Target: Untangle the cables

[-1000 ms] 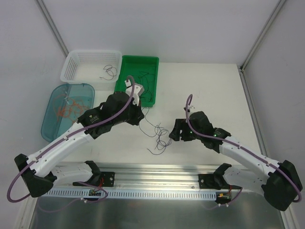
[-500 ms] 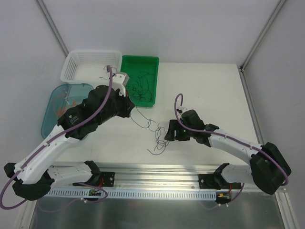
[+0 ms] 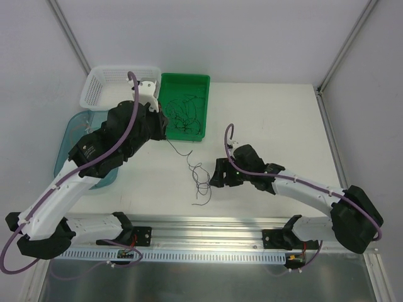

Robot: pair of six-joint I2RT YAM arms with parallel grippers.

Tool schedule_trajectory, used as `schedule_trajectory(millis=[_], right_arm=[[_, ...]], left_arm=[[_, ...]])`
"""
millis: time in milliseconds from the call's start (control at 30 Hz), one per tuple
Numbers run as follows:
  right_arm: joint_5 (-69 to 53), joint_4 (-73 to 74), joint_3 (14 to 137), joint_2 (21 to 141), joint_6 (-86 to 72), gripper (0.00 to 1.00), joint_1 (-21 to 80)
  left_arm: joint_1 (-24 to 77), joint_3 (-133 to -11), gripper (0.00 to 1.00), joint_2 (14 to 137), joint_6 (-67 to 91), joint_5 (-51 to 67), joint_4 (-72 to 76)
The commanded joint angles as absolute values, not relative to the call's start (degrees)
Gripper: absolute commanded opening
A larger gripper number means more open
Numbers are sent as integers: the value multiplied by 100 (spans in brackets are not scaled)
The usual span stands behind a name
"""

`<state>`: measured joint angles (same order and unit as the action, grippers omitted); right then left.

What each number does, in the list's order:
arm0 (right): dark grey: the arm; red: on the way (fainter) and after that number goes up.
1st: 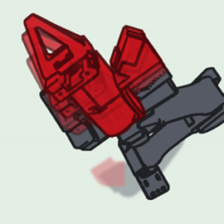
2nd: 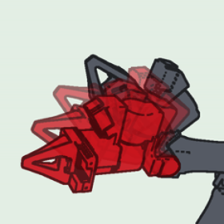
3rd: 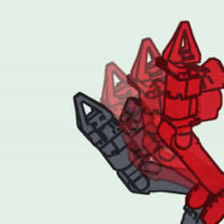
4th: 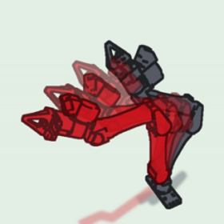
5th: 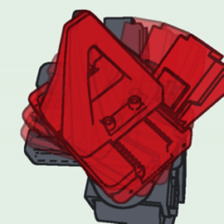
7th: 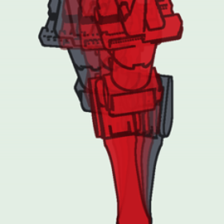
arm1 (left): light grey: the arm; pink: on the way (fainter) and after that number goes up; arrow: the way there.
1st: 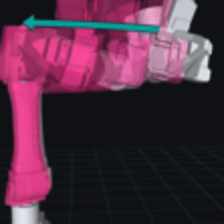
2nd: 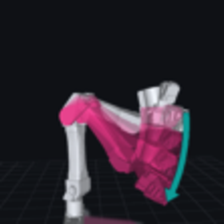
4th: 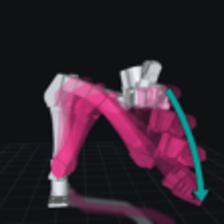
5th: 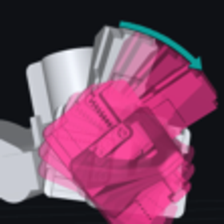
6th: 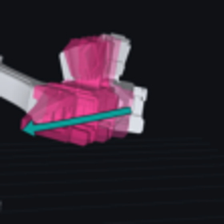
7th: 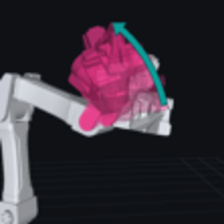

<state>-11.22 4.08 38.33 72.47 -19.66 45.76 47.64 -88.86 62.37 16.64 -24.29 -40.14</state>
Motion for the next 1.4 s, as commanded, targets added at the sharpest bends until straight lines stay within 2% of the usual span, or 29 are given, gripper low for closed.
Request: schedule_trajectory(millis=[0, 233, 567, 667, 700, 767, 800, 833, 933, 967, 1167, 1367], right_arm=[[-1177, 150, 4069, 7128, -1907, 69, 4614], [-1292, -464, 4157, 7725, -2127, 65, 4974], [-853, -773, 4412, 8762, -2373, 50, 5142], [-730, -686, 4456, 8929, -2391, 38, 5150], [-712, -659, 4465, 8930, -2391, 29, 5150], [-616, -528, 4430, 8869, -2399, 18, 5142], [-572, -458, 4430, 8825, -2391, 8, 5115], [-502, -292, 4404, 8650, -2365, 3, 5107], [-413, -27, 4307, 8150, -2241, 1, 4949], [-387, 182, 4202, 7965, -2198, 1, 4870], [-334, 1334, 3876, 6576, -1750, 1, 3579], [-860, 2653, 4235, 4951, -1038, 1, 1262]], left_arm=[[4790, -9070, 0, 6284, 1617, -2689, -4113], [4790, -9211, 0, 6442, 1643, -2734, -4122], [4790, -9193, 0, 6337, 1644, -2812, -4131], [4790, -9176, 0, 6284, 1600, -2944, -4131], [4781, -9150, 0, 6275, 1556, -3049, -4148], [4703, -9123, 0, 6249, 1512, -3190, -4201], [4650, -9071, 0, 6249, 1486, -3269, -4236], [4397, -9036, 0, 6223, 1477, -3330, -4315], [3703, -8790, 0, 6074, 1582, -2781, -4386], [3178, -8719, 0, 6012, 1626, -2664, -4386], [2032, -8350, 0, 5687, 1529, -2497, -4386], [1205, -8043, 0, 5625, 1529, -2294, -4395]])
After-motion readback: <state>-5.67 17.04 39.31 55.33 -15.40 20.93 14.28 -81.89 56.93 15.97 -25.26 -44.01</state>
